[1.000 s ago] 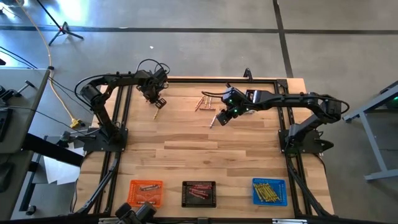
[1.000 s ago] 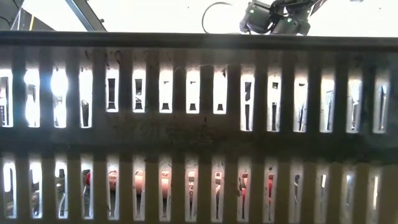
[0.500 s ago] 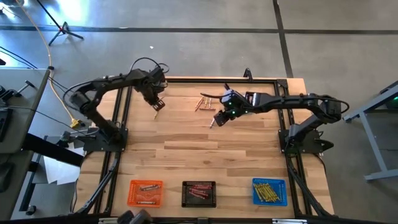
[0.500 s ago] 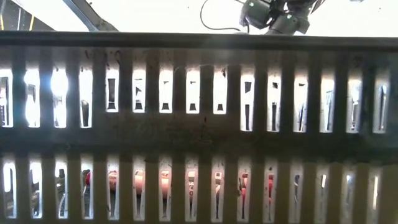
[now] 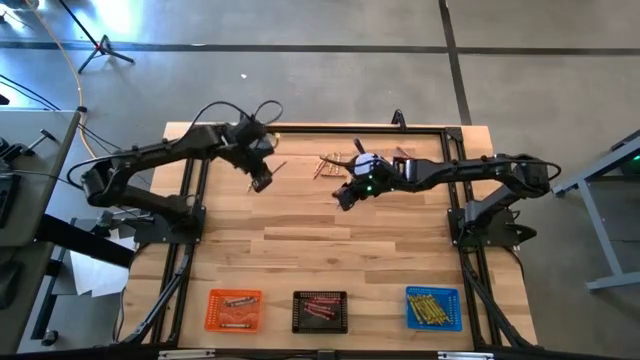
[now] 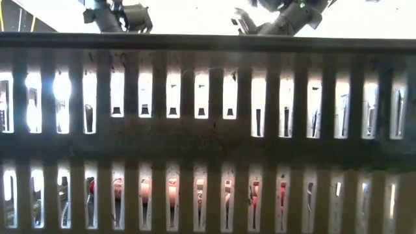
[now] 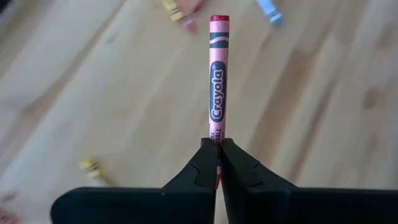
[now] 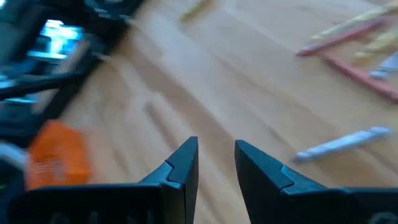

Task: Sort crayons
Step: Put the red crayon into the black bin

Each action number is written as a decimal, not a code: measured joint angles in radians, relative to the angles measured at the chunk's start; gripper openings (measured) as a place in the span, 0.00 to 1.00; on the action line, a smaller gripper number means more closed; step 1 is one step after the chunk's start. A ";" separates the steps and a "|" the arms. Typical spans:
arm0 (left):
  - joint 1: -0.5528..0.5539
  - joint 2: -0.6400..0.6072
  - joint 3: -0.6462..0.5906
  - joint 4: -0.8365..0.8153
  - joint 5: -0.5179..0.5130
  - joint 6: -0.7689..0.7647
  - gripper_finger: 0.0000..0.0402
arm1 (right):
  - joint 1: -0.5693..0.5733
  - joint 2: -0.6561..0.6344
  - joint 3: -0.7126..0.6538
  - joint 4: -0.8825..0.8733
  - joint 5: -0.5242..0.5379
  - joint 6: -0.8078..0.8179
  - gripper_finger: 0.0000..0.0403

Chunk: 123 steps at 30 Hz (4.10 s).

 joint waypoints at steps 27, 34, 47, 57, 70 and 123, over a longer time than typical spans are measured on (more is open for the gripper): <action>-0.909 0.249 0.001 0.498 -0.154 -0.456 0.00 | 0.435 -0.111 0.000 0.064 0.167 -0.044 0.22; -0.967 0.420 0.000 0.731 -0.010 -0.402 0.00 | 0.434 -0.111 0.000 0.056 0.167 -0.044 0.22; -1.013 0.450 0.001 0.823 -0.029 -0.356 0.06 | 0.431 -0.111 0.000 0.017 0.166 -0.044 0.22; -0.997 0.450 0.001 0.831 -0.025 -0.314 0.23 | 0.431 -0.111 0.000 -0.005 0.166 -0.045 0.22; -0.762 0.343 0.197 0.099 -0.252 -0.199 0.25 | 0.431 -0.111 0.000 -0.050 0.196 -0.053 0.22; 0.434 0.379 -0.095 0.129 -0.412 -0.183 0.25 | 0.182 -0.111 0.000 -0.115 0.229 -0.149 0.22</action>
